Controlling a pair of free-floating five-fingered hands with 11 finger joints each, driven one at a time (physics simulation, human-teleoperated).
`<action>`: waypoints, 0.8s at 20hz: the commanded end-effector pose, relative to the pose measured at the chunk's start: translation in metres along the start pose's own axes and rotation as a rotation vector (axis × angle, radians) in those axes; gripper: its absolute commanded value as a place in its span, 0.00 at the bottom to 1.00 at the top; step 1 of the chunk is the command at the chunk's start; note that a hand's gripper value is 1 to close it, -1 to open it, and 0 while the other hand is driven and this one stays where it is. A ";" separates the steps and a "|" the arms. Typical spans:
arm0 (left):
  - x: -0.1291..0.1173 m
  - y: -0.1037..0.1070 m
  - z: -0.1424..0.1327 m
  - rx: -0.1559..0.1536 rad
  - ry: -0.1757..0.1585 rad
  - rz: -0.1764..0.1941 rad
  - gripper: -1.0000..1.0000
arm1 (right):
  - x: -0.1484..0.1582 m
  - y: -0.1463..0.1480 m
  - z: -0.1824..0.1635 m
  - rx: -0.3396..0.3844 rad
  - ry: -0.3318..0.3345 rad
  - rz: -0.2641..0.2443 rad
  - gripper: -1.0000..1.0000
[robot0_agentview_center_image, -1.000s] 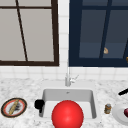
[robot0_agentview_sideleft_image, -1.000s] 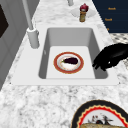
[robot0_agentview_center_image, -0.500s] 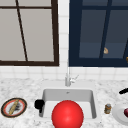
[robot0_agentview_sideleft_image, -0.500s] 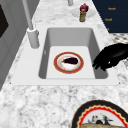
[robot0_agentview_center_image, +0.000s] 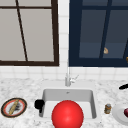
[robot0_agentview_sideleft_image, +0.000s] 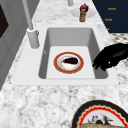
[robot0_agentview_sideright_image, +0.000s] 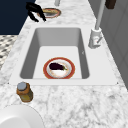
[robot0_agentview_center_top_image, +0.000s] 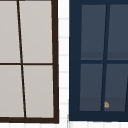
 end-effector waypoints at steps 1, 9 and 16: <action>0.000 0.000 0.000 0.000 0.000 0.000 0.50 | 0.000 0.002 0.001 0.000 0.000 0.000 0.00; 0.000 0.000 0.000 0.000 0.000 0.000 0.50 | 0.009 0.013 0.019 0.041 -0.013 -0.113 0.00; 0.000 0.000 0.000 0.000 0.000 0.000 0.50 | 0.010 0.013 0.023 0.056 0.042 -0.223 0.00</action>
